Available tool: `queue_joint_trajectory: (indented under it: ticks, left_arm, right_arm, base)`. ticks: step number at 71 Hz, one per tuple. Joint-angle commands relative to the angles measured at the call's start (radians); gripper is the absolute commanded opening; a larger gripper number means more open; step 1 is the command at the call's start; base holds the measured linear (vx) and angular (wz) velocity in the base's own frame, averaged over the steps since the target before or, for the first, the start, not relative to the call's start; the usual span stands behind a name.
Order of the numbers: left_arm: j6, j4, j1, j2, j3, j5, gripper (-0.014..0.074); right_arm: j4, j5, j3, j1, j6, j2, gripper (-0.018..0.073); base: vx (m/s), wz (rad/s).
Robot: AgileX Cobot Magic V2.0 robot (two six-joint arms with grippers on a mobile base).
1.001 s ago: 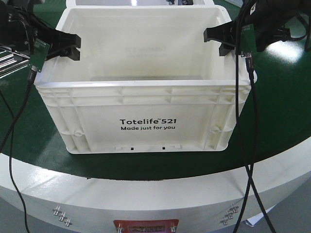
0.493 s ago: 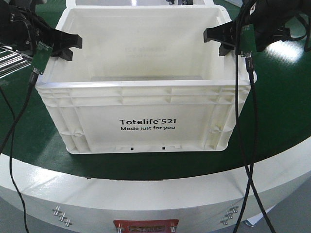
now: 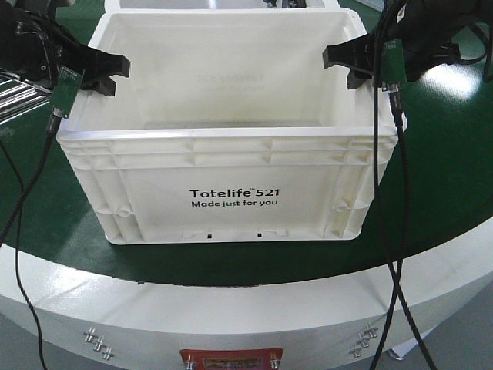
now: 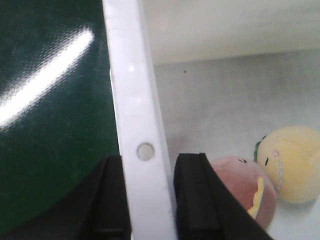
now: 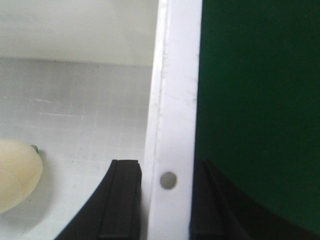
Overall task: Place moving items into box and shelve
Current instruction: 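Close both grippers on the crate's side rims, then lift the crate off the conveyor with both grippers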
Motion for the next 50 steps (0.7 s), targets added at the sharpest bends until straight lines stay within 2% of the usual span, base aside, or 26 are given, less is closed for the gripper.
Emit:
queue_joint_trajectory:
  ticks: [1, 9, 34, 50]
  left_arm:
    - [0.044, -0.030, 0.003, -0.053, -0.024, -0.043, -0.0027]
    - [0.060, -0.053, 0.003, -0.072, -0.027, -0.046, -0.0025]
    - [0.067, -0.083, 0.002, -0.103, -0.148, 0.049, -0.0023]
    - [0.067, -0.084, 0.000, -0.143, -0.167, 0.077, -0.0022]
  right_arm:
    - [0.006, -0.027, -0.020, -0.001, -0.038, -0.033, -0.0015]
    - [0.012, -0.031, -0.021, -0.001, -0.045, -0.048, -0.0015]
    - [0.042, -0.036, -0.021, -0.001, -0.089, -0.153, -0.0012]
    - [0.066, -0.031, -0.021, -0.001, -0.090, -0.229, -0.0012]
  base:
    - [0.00, 0.00]
    - [0.00, 0.00]
    - [0.00, 0.00]
    - [0.00, 0.00]
